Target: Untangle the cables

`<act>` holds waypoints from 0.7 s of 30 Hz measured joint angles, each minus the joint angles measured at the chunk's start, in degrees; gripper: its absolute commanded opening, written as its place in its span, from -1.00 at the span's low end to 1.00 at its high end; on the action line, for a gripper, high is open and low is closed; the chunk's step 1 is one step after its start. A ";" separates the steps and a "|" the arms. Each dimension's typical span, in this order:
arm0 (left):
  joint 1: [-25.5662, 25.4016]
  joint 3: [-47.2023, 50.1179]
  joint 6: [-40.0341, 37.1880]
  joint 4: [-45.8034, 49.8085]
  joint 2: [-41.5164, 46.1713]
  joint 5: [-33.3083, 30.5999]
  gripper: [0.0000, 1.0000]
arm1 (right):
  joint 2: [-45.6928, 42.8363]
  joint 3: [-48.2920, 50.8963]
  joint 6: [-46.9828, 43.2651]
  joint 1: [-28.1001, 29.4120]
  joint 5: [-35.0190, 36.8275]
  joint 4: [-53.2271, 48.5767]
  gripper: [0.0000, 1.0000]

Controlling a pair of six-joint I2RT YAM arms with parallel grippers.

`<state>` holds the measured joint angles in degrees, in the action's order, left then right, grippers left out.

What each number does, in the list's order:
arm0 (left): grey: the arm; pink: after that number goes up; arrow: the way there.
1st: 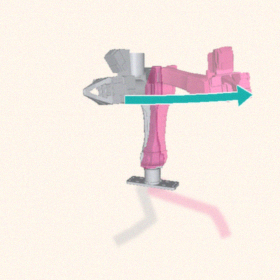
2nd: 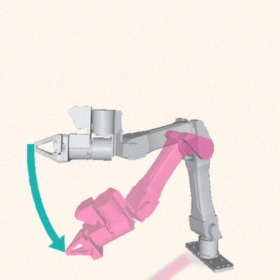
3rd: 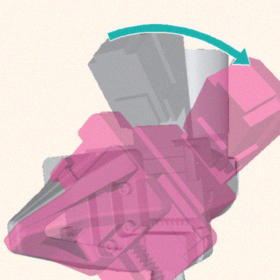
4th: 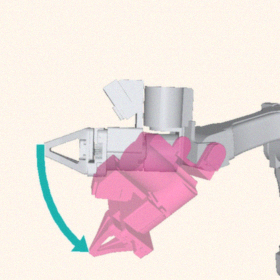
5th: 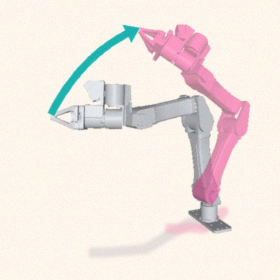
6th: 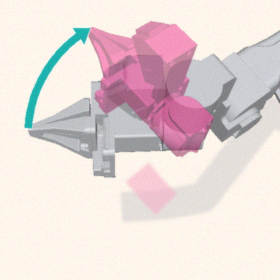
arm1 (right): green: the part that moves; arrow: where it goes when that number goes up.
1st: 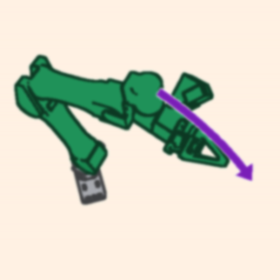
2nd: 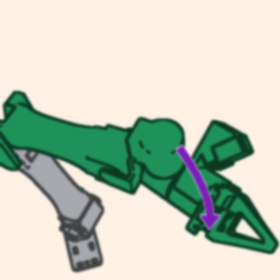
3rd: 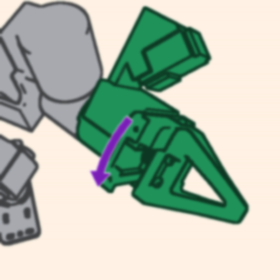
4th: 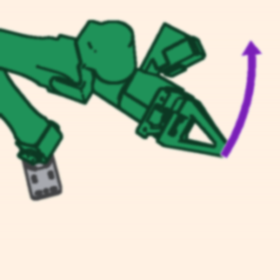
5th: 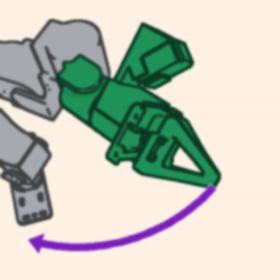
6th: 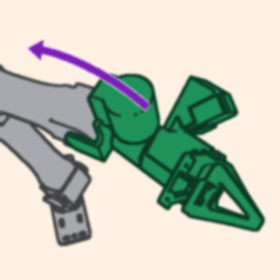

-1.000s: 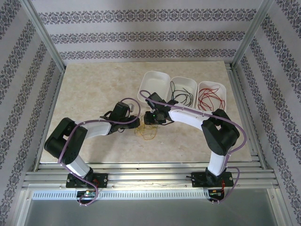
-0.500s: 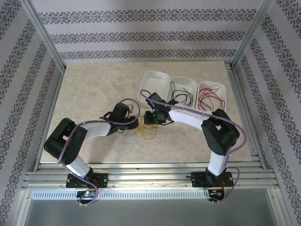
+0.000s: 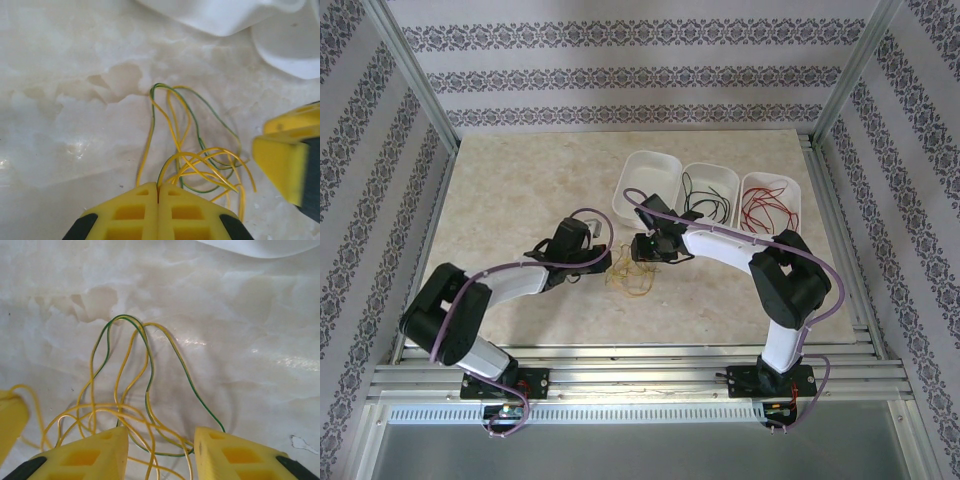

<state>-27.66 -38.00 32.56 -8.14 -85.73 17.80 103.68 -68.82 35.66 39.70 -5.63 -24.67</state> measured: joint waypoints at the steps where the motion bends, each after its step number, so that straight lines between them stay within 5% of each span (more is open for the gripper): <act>1: 0.00 0.24 -0.26 0.00 1.18 0.00 -0.98 | 0.00 0.00 0.00 -0.13 0.07 -0.02 -0.16; 21: 0.00 0.46 -3.98 4.26 12.61 0.63 -1.00 | 2.99 1.53 -0.74 -0.22 0.59 -0.24 -0.12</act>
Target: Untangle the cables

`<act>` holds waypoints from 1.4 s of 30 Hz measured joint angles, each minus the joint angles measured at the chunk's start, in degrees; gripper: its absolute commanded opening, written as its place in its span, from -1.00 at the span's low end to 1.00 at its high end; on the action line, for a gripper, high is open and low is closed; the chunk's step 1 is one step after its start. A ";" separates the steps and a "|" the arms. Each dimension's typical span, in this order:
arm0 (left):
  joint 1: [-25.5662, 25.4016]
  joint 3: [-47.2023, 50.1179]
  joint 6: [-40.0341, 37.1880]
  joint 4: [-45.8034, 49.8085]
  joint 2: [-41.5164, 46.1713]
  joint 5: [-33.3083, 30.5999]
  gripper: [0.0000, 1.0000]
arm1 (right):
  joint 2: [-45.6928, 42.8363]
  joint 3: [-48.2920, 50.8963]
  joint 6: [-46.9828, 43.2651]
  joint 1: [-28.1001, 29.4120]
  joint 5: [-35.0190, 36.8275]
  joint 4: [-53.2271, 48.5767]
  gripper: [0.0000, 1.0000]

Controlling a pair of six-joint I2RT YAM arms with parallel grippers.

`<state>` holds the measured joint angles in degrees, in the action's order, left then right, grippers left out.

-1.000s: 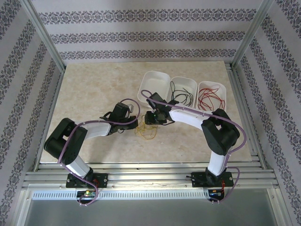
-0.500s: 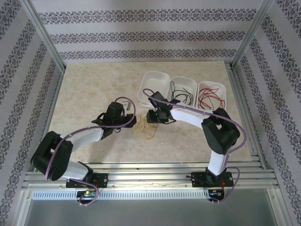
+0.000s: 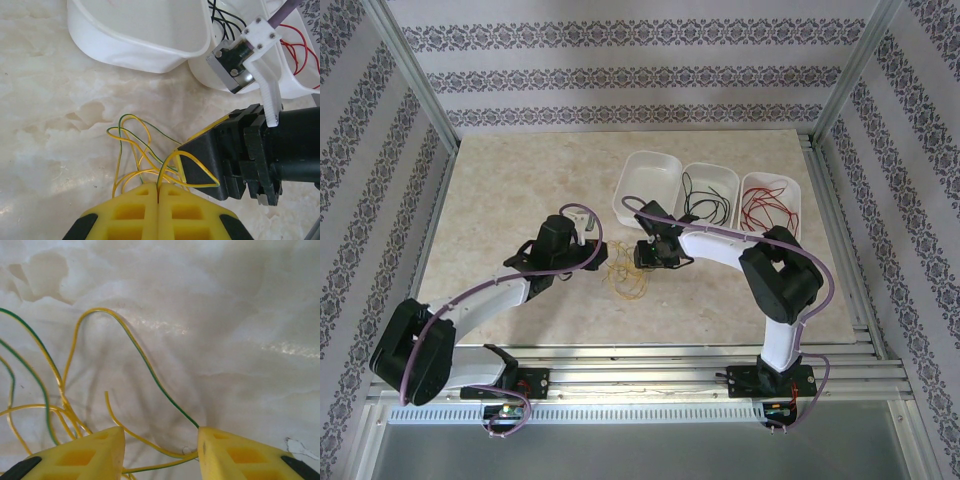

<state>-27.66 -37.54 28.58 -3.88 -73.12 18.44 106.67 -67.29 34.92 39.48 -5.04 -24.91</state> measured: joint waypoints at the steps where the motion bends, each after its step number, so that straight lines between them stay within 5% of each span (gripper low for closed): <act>1: 0.00 -0.39 -0.22 0.55 0.15 0.00 -1.00 | 0.11 0.17 -0.15 0.00 0.09 -0.13 -0.13; 42: 0.02 -10.08 -6.80 9.05 14.27 -5.03 -1.00 | 0.02 1.38 -1.86 0.00 3.30 -1.09 -0.14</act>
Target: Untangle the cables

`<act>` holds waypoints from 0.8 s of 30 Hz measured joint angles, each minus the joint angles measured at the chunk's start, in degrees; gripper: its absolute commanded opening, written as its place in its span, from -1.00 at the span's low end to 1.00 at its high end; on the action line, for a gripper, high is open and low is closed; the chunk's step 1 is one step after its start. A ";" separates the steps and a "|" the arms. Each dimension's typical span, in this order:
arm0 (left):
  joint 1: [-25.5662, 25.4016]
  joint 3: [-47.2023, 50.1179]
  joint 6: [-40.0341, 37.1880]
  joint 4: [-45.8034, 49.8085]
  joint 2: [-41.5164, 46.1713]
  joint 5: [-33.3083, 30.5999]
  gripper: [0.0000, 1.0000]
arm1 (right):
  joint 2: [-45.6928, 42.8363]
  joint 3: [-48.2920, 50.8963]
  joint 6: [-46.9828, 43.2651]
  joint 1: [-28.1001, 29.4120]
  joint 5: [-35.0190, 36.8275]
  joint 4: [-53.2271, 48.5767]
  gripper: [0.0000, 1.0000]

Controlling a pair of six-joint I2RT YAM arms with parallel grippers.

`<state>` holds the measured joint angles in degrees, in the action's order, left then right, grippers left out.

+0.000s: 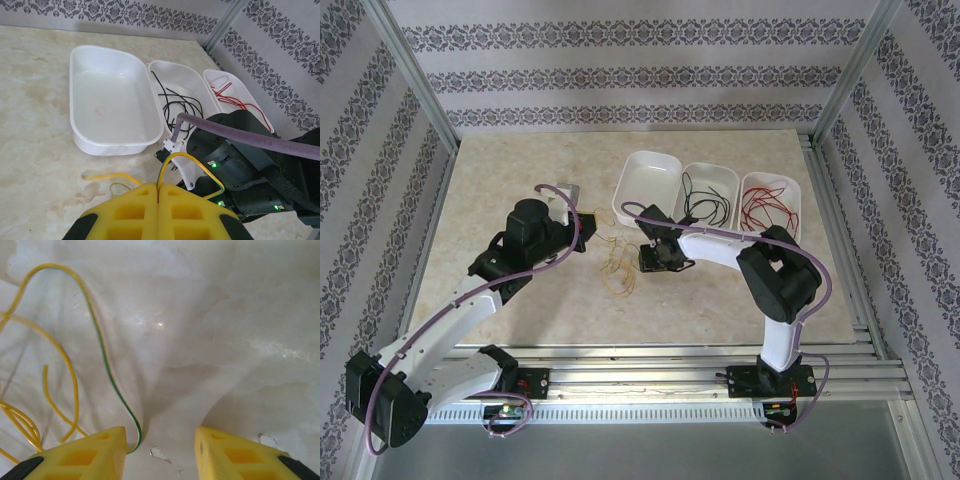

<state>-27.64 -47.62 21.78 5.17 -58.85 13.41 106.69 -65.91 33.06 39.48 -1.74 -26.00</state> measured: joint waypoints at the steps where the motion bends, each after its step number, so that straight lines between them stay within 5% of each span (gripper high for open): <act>1: 0.00 -0.07 0.00 0.00 0.17 0.00 -1.00 | -0.63 0.46 -0.02 0.00 0.26 -0.13 -0.13; 15: 0.00 -2.12 0.00 -0.48 0.50 0.04 -1.00 | -7.28 1.68 -0.48 1.36 3.02 0.20 -0.09; 24: 0.00 -2.47 0.04 -0.90 0.26 -0.55 -1.00 | -10.54 5.05 -2.25 7.50 2.54 8.70 -0.03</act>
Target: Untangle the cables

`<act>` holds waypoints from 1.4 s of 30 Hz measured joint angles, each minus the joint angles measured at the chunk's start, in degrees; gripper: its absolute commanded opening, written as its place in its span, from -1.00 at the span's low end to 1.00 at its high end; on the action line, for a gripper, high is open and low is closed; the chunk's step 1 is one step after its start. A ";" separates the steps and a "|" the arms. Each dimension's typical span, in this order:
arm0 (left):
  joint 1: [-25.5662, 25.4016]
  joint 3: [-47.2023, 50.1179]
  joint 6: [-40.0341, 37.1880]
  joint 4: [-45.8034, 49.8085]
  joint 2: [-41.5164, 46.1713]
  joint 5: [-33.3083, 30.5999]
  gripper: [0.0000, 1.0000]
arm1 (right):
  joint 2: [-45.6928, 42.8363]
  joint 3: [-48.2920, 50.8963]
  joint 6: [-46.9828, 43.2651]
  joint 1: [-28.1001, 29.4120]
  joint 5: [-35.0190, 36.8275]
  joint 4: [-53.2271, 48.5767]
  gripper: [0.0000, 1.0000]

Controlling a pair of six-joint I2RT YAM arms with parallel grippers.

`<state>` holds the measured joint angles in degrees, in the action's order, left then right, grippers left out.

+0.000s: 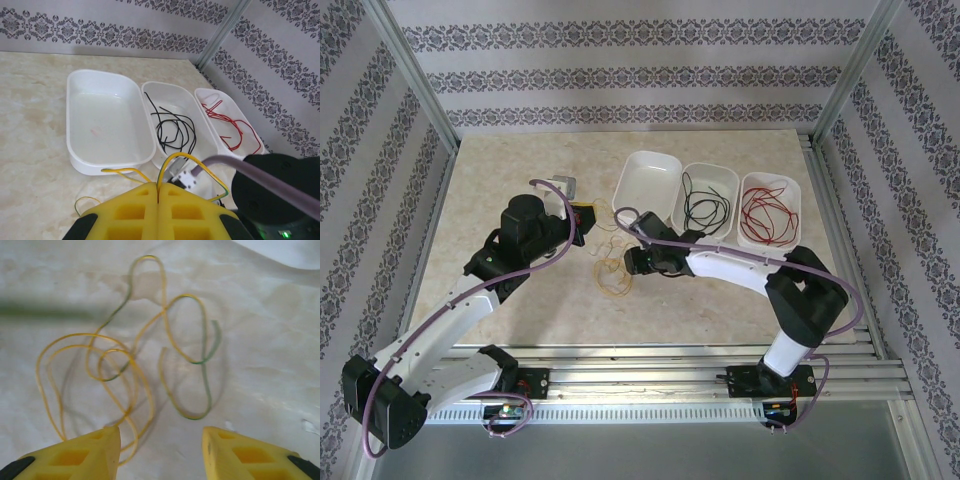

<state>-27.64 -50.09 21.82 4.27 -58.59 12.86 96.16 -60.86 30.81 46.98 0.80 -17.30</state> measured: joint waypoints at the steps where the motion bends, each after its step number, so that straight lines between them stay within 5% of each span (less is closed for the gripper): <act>1: 0.00 0.00 0.00 0.00 -0.09 -0.09 -1.00 | 0.00 0.28 -0.24 0.66 -0.02 0.87 -0.03; 16: 0.02 -9.60 -0.85 1.25 -7.45 -5.77 -1.00 | 0.24 2.08 -0.72 3.06 1.11 5.42 0.08; 24: 0.61 -17.55 -2.69 1.44 -16.96 -6.93 -1.00 | -11.21 8.39 -0.74 2.99 8.28 5.55 0.20; 31: 0.76 -25.68 -4.07 1.31 -28.37 -4.94 -1.00 | -23.98 12.72 -0.81 0.55 14.93 5.27 0.56; 34: 0.76 -28.79 -4.55 1.29 -33.75 -3.61 -1.00 | -28.63 13.66 -0.66 -2.29 16.15 4.92 0.96; 42: 0.76 -37.97 -5.44 3.02 -49.37 -0.85 -1.00 | -36.24 13.88 -0.74 -7.23 17.79 2.21 0.96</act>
<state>-26.87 -88.05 16.38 7.29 -107.96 12.01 59.92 -46.98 30.06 39.75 18.59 -15.09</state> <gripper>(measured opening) 0.043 0.982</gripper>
